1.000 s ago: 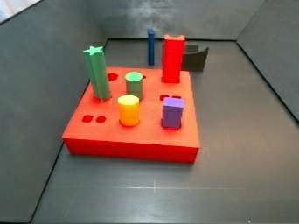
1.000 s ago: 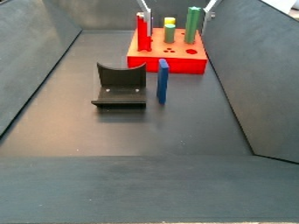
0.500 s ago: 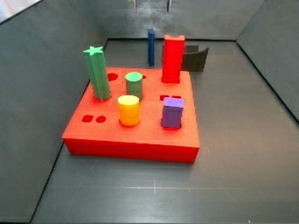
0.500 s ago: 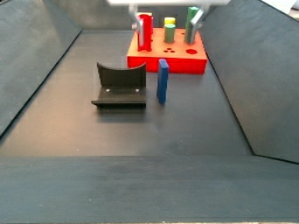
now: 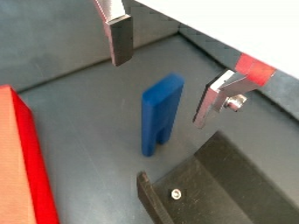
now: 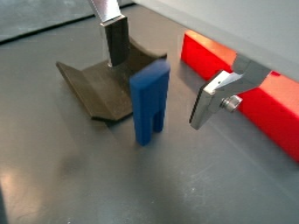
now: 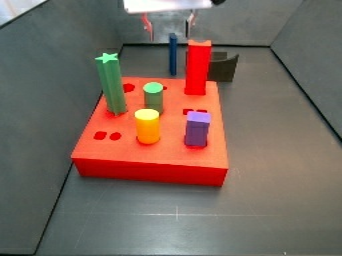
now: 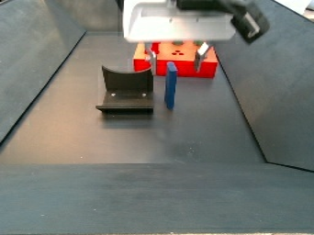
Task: Pick up the square-circle object. Move up. Rotate the square-circle object. Move to above the board. Insert the square-circle object.
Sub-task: Pick up the square-circle object.
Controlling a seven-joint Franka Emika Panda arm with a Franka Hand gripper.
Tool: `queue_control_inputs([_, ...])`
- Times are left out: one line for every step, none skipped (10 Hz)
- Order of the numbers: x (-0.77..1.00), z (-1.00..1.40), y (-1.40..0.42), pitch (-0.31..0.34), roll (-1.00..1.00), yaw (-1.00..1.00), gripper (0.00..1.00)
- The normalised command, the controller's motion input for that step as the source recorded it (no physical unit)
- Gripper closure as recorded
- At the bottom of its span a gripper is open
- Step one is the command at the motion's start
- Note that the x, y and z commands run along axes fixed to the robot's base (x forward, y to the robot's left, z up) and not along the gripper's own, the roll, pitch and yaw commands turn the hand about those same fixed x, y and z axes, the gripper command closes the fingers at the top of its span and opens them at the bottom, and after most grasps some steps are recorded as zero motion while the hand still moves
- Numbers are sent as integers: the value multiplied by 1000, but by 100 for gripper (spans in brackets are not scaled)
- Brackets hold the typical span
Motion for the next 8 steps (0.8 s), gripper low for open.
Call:
queue_control_inputs([14,-500,0,-130,-3,-177,0])
queue_control_inputs([0,-243,0,-76,-56,-37,0])
queue_control_inputs([0,0,11,0,-31,-14,0])
queue_control_inputs([0,0,0,0,0,0,0])
queue_control_inputs([0,0,0,0,0,0,100])
queue_control_inputs([0,0,0,0,0,0,100])
queue_control_inputs([0,0,0,0,0,0,100])
queue_control_inputs([0,0,0,0,0,0,100])
